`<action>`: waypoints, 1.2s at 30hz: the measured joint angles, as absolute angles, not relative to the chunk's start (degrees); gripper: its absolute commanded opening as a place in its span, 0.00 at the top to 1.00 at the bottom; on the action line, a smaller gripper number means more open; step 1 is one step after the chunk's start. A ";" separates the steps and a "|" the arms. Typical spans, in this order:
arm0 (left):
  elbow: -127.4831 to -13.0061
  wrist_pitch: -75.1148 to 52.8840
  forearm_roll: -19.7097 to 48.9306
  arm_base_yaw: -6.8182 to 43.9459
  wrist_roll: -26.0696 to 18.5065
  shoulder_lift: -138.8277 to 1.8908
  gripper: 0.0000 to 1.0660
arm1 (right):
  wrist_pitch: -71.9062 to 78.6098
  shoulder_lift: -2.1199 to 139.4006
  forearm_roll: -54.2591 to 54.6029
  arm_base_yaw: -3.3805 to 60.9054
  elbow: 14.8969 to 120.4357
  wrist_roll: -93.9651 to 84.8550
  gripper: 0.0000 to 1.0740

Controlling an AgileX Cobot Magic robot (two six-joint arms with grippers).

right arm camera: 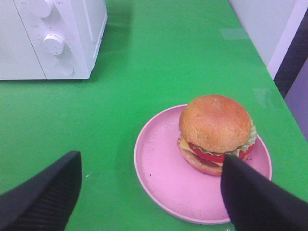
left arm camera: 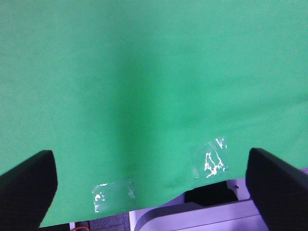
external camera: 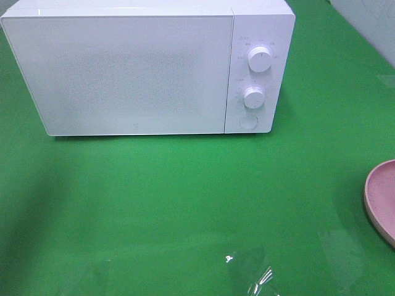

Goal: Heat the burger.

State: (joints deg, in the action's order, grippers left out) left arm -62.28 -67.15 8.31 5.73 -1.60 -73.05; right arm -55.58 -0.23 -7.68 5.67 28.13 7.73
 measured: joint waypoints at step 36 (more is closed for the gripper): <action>-29.91 -61.88 7.56 1.20 -4.58 -8.71 0.07 | -55.58 -0.23 -7.68 5.67 28.13 7.73 0.29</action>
